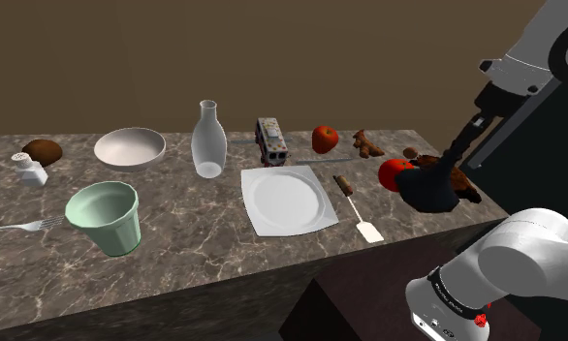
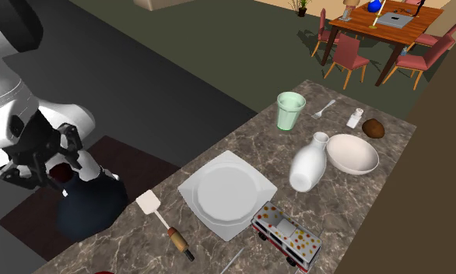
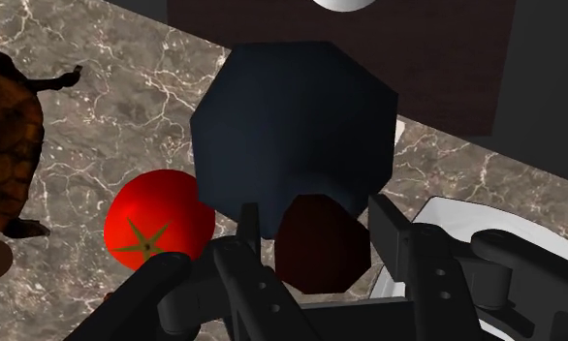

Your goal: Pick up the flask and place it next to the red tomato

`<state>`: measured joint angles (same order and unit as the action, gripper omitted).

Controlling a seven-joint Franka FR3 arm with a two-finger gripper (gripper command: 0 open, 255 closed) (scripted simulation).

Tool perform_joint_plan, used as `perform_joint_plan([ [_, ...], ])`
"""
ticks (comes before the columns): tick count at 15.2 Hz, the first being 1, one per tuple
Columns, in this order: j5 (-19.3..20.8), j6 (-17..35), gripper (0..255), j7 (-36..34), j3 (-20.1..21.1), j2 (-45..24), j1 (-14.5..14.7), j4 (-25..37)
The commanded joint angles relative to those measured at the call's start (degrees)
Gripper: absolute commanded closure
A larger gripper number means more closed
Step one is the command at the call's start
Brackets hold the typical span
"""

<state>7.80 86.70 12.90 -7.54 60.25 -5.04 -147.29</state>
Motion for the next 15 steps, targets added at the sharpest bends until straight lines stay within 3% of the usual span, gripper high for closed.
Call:
perform_joint_plan([
  [1, 0.2, 1.4, 255, 0.0, -0.2, 0.6, -0.1, -1.9],
  [15, 1.7, 10.7, 255, -0.4, -1.6, 3.1, -0.9, -13.7],
])
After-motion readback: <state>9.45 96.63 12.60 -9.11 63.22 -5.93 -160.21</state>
